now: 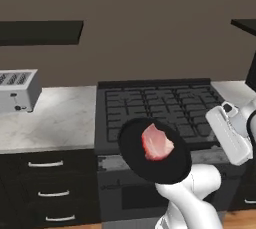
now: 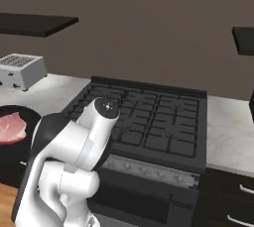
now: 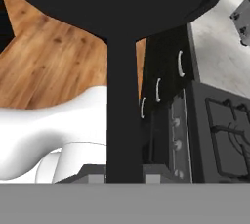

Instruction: Pick up the pan with the steak in it and place it on the dining table. Then place the steak on the plate.

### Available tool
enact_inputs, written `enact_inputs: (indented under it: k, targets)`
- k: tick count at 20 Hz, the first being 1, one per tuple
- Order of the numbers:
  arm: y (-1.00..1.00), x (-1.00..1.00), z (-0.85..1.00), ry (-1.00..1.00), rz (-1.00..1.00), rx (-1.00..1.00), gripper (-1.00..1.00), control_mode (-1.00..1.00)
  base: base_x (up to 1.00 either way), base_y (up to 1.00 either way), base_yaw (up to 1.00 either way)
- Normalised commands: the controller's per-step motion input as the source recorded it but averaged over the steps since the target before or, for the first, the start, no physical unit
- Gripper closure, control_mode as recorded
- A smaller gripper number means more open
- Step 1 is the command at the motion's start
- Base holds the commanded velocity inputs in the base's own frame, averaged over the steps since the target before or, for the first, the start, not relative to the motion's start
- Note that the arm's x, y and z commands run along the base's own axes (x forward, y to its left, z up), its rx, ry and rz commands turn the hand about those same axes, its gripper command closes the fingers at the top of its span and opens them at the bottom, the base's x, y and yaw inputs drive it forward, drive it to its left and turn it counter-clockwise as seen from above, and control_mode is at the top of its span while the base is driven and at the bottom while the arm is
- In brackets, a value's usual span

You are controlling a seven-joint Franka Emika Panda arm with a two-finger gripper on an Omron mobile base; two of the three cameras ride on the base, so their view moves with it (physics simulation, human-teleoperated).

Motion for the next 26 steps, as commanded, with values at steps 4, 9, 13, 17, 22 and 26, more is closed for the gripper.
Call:
enact_inputs:
  k: [4,9,13,17,22,26]
  targets:
    - [0.00,0.00,0.00,0.00,0.00,0.00,1.00,1.00,-0.36,-0.06,0.36]
    - [0.00,0.00,0.00,0.00,0.00,0.00,1.00,1.00,-0.31,-0.02,0.35]
    - [0.00,0.00,0.00,0.00,0.00,0.00,1.00,1.00,-0.27,-0.05,0.39]
    - [0.00,0.00,0.00,0.00,0.00,0.00,1.00,1.00,-0.23,-0.02,0.45]
    - [0.00,0.00,0.00,0.00,0.00,0.00,1.00,1.00,-0.19,0.00,0.46]
    - [0.00,0.00,0.00,0.00,0.00,0.00,1.00,1.00,-0.20,-0.02,0.46]
